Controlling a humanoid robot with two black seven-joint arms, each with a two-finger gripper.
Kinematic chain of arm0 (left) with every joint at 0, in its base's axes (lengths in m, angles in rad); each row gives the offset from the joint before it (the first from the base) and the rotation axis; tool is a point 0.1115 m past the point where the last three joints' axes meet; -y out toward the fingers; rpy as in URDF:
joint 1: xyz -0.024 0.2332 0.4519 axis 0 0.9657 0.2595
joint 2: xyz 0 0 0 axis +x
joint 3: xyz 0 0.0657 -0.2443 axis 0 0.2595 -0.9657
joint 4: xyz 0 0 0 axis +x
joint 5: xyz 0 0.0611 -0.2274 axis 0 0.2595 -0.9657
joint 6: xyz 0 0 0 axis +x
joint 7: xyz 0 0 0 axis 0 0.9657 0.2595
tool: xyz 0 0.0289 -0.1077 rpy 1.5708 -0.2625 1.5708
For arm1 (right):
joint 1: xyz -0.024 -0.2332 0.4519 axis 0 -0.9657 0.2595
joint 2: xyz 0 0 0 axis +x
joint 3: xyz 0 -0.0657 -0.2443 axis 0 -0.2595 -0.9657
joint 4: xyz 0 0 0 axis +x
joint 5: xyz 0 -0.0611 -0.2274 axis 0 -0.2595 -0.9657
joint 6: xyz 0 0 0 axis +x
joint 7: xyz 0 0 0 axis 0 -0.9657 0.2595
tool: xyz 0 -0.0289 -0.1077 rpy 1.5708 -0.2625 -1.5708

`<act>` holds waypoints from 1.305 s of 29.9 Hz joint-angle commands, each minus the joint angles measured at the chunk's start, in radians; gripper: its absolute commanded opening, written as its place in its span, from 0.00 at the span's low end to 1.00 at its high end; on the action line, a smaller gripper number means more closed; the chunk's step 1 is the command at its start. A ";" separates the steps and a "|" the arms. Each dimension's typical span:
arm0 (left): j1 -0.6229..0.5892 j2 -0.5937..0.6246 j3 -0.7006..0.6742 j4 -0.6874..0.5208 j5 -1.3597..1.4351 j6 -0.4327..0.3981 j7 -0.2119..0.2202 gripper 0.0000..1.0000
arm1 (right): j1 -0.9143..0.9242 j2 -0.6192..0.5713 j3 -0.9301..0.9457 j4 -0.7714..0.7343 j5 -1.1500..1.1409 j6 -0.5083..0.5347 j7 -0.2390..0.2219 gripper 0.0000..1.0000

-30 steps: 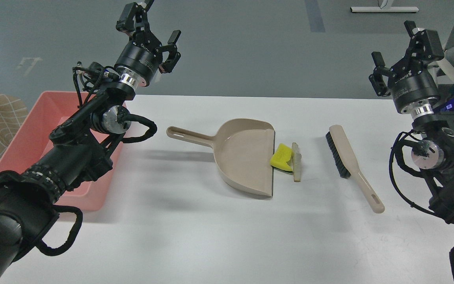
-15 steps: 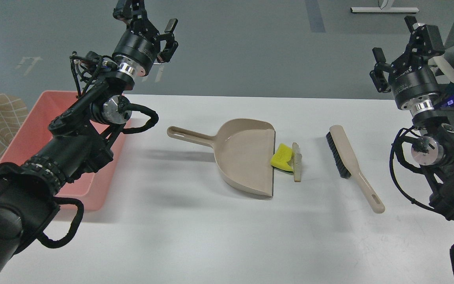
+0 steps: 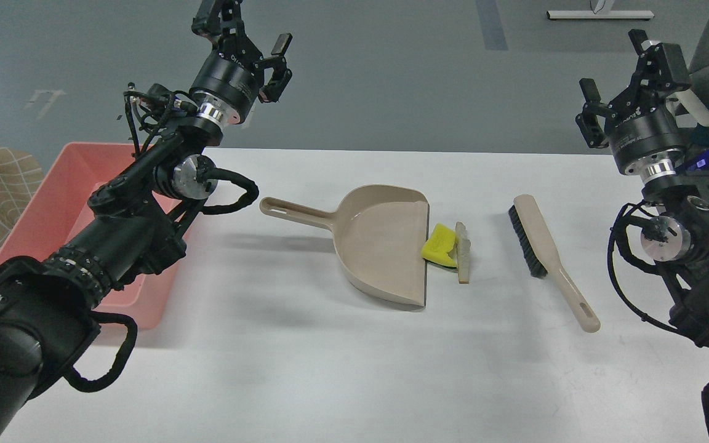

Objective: Sweep and dump garbage into bin
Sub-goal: 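Move the left gripper toward the beige dustpan handle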

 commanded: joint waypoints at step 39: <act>0.287 0.471 0.539 -0.877 0.515 0.528 0.279 0.98 | 0.012 0.002 -0.003 0.002 -0.006 -0.012 0.000 1.00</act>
